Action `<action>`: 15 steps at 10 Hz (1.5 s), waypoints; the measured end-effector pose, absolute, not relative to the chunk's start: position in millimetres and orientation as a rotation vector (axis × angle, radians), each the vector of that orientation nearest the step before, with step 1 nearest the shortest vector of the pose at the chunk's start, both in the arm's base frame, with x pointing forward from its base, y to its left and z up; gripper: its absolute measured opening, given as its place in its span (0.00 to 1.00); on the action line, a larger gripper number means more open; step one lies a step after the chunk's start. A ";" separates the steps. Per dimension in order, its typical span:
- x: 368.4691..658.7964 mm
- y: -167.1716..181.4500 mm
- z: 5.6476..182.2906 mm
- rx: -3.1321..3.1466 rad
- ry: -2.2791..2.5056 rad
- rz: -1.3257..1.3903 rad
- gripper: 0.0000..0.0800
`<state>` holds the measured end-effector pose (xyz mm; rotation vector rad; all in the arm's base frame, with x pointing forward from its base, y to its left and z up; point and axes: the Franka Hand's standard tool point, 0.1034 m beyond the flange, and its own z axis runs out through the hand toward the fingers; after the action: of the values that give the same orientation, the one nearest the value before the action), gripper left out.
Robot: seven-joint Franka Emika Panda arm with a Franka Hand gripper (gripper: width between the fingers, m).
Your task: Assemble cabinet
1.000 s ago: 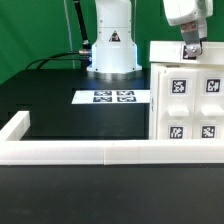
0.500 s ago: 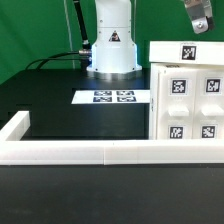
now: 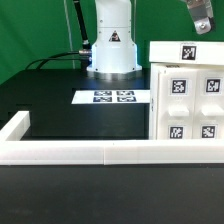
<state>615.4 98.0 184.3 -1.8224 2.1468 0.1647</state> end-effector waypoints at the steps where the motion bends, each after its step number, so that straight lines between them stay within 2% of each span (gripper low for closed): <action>1: 617.5 99.9 186.0 -1.956 2.023 0.137 1.00; 5: 615.4 106.6 188.6 -2.412 1.525 0.080 1.00; 10: 615.7 106.0 188.5 -2.640 1.080 0.003 1.00; 15: 612.9 104.1 185.1 -2.944 0.067 -0.136 1.00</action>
Offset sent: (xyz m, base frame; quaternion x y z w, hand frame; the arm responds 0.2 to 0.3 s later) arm 0.0068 0.0080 0.0044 -0.0429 0.0058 -0.3324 0.9421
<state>612.9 104.1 185.1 -2.9439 0.0672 -0.1362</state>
